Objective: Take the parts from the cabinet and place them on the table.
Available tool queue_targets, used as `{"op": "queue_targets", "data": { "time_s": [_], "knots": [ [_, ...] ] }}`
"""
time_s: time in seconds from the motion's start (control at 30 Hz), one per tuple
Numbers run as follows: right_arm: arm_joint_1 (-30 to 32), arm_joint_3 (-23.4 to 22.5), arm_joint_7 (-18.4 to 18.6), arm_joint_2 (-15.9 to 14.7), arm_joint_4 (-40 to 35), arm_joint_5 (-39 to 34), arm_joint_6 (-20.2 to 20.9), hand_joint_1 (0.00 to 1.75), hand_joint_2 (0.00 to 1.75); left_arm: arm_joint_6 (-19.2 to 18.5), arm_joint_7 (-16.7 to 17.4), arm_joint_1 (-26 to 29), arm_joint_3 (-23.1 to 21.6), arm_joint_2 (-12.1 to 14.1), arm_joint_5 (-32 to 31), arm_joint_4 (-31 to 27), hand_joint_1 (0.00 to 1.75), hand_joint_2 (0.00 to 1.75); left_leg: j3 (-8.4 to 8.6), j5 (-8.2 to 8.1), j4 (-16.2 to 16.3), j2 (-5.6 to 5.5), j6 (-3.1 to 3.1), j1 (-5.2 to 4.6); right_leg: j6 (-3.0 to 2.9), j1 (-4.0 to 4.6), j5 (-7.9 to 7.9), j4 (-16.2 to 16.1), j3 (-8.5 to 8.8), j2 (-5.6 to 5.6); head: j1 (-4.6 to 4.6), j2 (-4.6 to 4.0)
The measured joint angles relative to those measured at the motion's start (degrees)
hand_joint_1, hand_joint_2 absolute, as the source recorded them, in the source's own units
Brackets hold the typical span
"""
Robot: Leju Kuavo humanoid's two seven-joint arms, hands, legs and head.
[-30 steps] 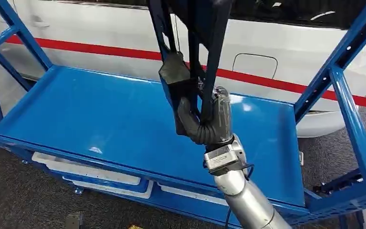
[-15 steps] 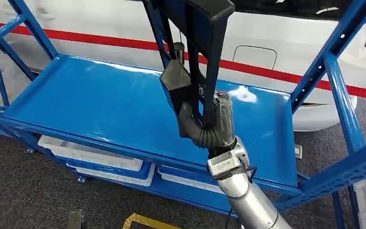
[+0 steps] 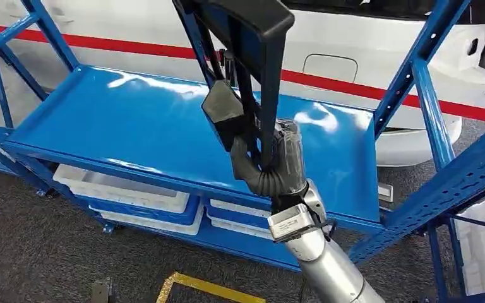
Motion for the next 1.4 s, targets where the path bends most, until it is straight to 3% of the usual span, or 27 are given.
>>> {"op": "queue_targets", "data": {
  "time_s": [0.03,0.07,0.17,0.2,0.23,0.3,0.37,0.4,0.43,0.53,0.57,0.63,0.7,0.73,0.8,0.87,0.9,1.0,1.07,1.1,1.13,1.17,1.23,1.27,1.3,1.37,1.4],
  "knots": [
    [0.0,0.0,0.0,0.0,0.0,0.0,0.0,1.75,1.75,0.0,0.0,0.0,0.0,0.0,0.0,0.0,0.0,1.75,-0.32,0.82,-0.9,0.04,0.65,-0.05,0.44,0.32,0.56,-0.6,-0.02,0.01,0.04,0.0],
    [0.0,0.0,0.0,0.0,0.0,0.0,0.0,1.75,1.75,0.0,0.0,0.0,0.0,0.0,0.0,0.0,0.0,1.75,0.2,2.21,-2.2,0.49,1.02,0.58,0.29,0.41,-0.18,0.2,-0.7,-0.09,0.09,0.0],
    [0.0,0.0,0.0,-0.1,0.0,0.0,0.0,1.75,1.75,0.0,0.0,-0.1,0.0,0.0,0.0,0.0,0.0,1.75,-1.79,4.01,-2.5,0.59,1.94,0.27,-0.84,0.26,-8.0,10.5,-4.83,-0.05,0.55,0.0],
    [0.0,0.0,0.0,-0.2,0.0,0.0,0.0,1.75,1.75,0.0,0.0,0.0,0.0,0.0,0.0,0.0,0.0,1.75,-2.68,4.6,-2.5,0.61,1.94,0.21,-0.64,0.21,-9.98,15.5,-6.41,-0.05,0.52,0.02],
    [0.1,0.0,0.0,-0.3,0.0,0.0,0.0,1.75,1.75,0.0,0.0,0.0,0.0,0.0,0.0,0.0,0.0,1.75,-3.4,5.11,-2.4,0.63,1.82,0.2,-0.14,0.14,-10.42,17.9,-6.89,-0.06,0.59,0.0],
    [0.1,0.0,0.0,-0.5,0.0,0.0,0.0,1.75,1.75,0.0,0.0,0.0,0.0,-0.1,0.0,0.0,0.0,1.75,-4.84,6.12,-2.3,0.64,1.42,0.23,1.34,0.01,-8.28,14.5,-3.35,-0.1,0.59,0.0],
    [0.0,0.0,0.0,-0.5,0.0,0.0,0.0,1.75,1.75,0.0,0.0,0.0,0.0,-0.2,0.0,0.0,0.0,1.75,-6.05,6.75,-1.6,0.61,0.79,0.3,2.11,-0.31,-6.07,4.2,3.69,-0.24,0.61,0.0],
    [-0.1,0.0,0.0,-0.4,0.0,0.0,0.0,1.75,1.75,0.0,0.0,0.0,0.0,-0.1,0.0,0.0,0.0,1.75,-6.74,6.85,-0.9,0.59,0.52,0.01,1.62,-0.37,-7.5,-0.1,6.17,-0.39,0.65,0.02],
    [0.1,0.1,0.0,-0.4,0.0,0.0,0.0,1.75,1.75,0.0,0.0,0.0,0.0,-0.2,0.0,0.0,0.0,1.75,-7.12,7.12,-0.6,0.62,0.21,-0.04,0.81,0.27,-6.86,0.8,6.4,0.03,0.35,0.02],
    [-0.1,0.1,0.0,-0.4,0.0,0.0,0.0,1.75,1.75,0.0,0.0,0.1,0.0,-0.2,0.1,0.0,0.0,1.75,-7.56,7.71,-0.1,0.59,-0.75,0.21,-0.55,0.05,-6.58,0.5,5.21,0.16,0.48,0.0],
    [-0.1,0.2,0.0,-0.3,0.0,0.0,0.0,1.75,1.75,0.0,0.0,0.2,0.0,-0.1,0.1,0.0,0.0,1.75,-7.94,7.4,0.3,0.56,-0.99,0.67,-1.22,-0.79,-6.05,0.3,5.13,0.05,0.42,0.0],
    [-0.1,0.2,0.0,0.0,0.0,0.0,0.0,1.75,1.75,0.1,0.0,0.3,0.0,-0.1,0.4,0.0,0.0,1.75,-9.64,1.17,5.2,0.45,-1.73,0.85,-2.55,-0.5,-5.0,0.3,4.37,-0.05,0.15,0.0],
    [0.0,0.2,0.0,0.1,0.0,0.1,0.0,1.75,1.75,0.2,-0.1,0.3,0.0,-0.1,0.5,0.0,0.0,1.75,-12.06,-4.14,13.9,0.29,-2.43,1.18,-2.63,-0.26,-4.16,0.4,3.23,-0.09,0.04,0.0],
    [0.1,0.2,0.0,0.1,0.1,0.1,-0.1,1.75,1.75,0.2,-0.1,0.4,0.0,-0.1,0.5,0.0,0.0,1.75,-12.49,-4.85,16.8,0.29,-2.64,1.29,-2.56,-0.18,-3.71,0.4,2.71,-0.08,0.07,0.0],
    [0.4,0.2,0.0,0.1,0.2,0.3,-0.1,1.75,1.75,0.3,-0.1,0.4,0.0,-0.1,0.5,0.0,0.0,1.75,-9.78,-2.79,14.7,0.3,-2.63,1.47,-2.15,-0.15,-3.07,0.5,1.79,-0.05,0.02,0.0],
    [0.5,0.2,-0.1,0.1,0.2,0.4,-0.2,1.75,1.75,0.3,-0.1,0.3,0.0,-0.1,0.5,0.0,0.0,1.75,-2.55,0.35,4.6,0.24,-2.16,1.59,-1.74,-0.16,-2.56,0.6,1.31,0.02,0.0,0.0],
    [0.5,0.2,-0.1,0.2,0.2,0.4,-0.2,1.75,1.75,0.3,-0.1,0.1,0.0,0.0,0.5,0.0,0.0,1.75,-0.01,-0.74,0.2,-0.07,-1.77,1.55,-1.34,-0.15,-2.29,0.6,1.21,-0.01,0.04,0.0],
    [0.5,0.3,-0.3,0.3,0.2,0.7,-0.2,1.75,1.75,0.3,-0.1,0.2,0.0,0.0,0.4,0.0,0.0,1.75,-0.27,0.0,0.1,-0.13,-1.05,0.43,-0.15,-0.19,-1.54,0.3,1.03,-0.14,0.0,0.0],
    [0.6,0.3,-0.3,0.4,0.2,1.4,-0.3,1.75,1.75,0.2,-0.5,0.2,0.0,0.0,0.2,0.0,0.0,1.75,-0.07,1.35,-1.5,-0.04,0.58,0.67,0.63,0.1,-1.14,0.2,0.76,-0.18,0.11,0.0],
    [0.6,0.4,-0.3,0.2,0.2,1.8,-0.5,1.75,1.75,0.0,-0.7,0.2,0.0,0.0,0.0,0.0,0.0,1.75,-0.15,1.99,-2.1,0.09,0.88,0.61,0.39,0.09,-2.34,1.4,-0.25,-0.12,0.19,0.0],
    [0.5,0.4,-0.3,0.2,0.2,2.1,-0.6,1.75,1.75,0.0,-0.8,0.1,0.0,0.0,-0.1,0.0,0.0,1.75,-0.7,2.71,-2.1,0.02,1.72,0.56,-0.36,0.08,-5.02,4.7,-1.73,-0.11,0.26,0.0],
    [0.6,0.5,-0.3,0.2,0.2,2.4,-0.7,1.75,1.75,0.0,-0.8,0.1,0.0,0.0,-0.1,0.0,0.0,1.75,-1.33,3.04,-2.1,-0.09,1.78,0.46,-0.85,0.1,-7.46,9.0,-3.38,-0.11,0.37,0.0],
    [0.9,0.6,-0.3,-0.1,0.2,2.7,-0.7,1.75,1.75,-0.1,-0.8,0.2,0.0,0.0,-0.1,0.0,0.0,1.75,-2.62,3.87,-2.0,-0.51,1.89,0.32,-0.85,0.09,-10.81,17.3,-6.48,-0.11,0.37,0.0],
    [1.1,0.7,-0.3,-0.2,0.2,2.8,-0.7,1.75,1.75,-0.2,-0.8,0.3,0.0,0.0,-0.2,0.0,0.0,1.75,-3.22,4.31,-2.0,-0.92,1.75,0.3,-0.39,0.09,-10.79,18.3,-6.44,-0.11,0.37,0.0],
    [1.1,0.8,-0.3,-0.3,0.2,2.9,-0.8,1.75,1.75,-0.2,-0.8,0.3,0.0,0.0,-0.2,0.0,0.0,1.75,-3.71,4.68,-2.0,-1.31,1.6,0.3,0.15,0.09,-9.88,16.2,-4.7,-0.11,0.35,0.0],
    [1.1,0.9,-0.3,-0.3,0.2,3.1,-0.8,1.75,1.75,-0.5,-0.9,0.3,0.0,-0.1,-0.2,0.0,0.0,1.75,-4.35,5.26,-1.9,-2.35,1.06,0.3,1.0,0.07,-6.88,5.8,2.03,0.34,0.44,0.0],
    [1.0,1.0,-0.3,-0.3,0.2,3.3,-0.8,1.75,1.75,-0.7,-1.3,0.3,0.0,-0.1,-0.3,0.0,0.0,1.75,-4.64,5.46,-1.6,-2.82,0.76,0.3,0.86,-0.11,-6.25,0.4,5.49,2.05,0.46,0.0]
  ]
}}
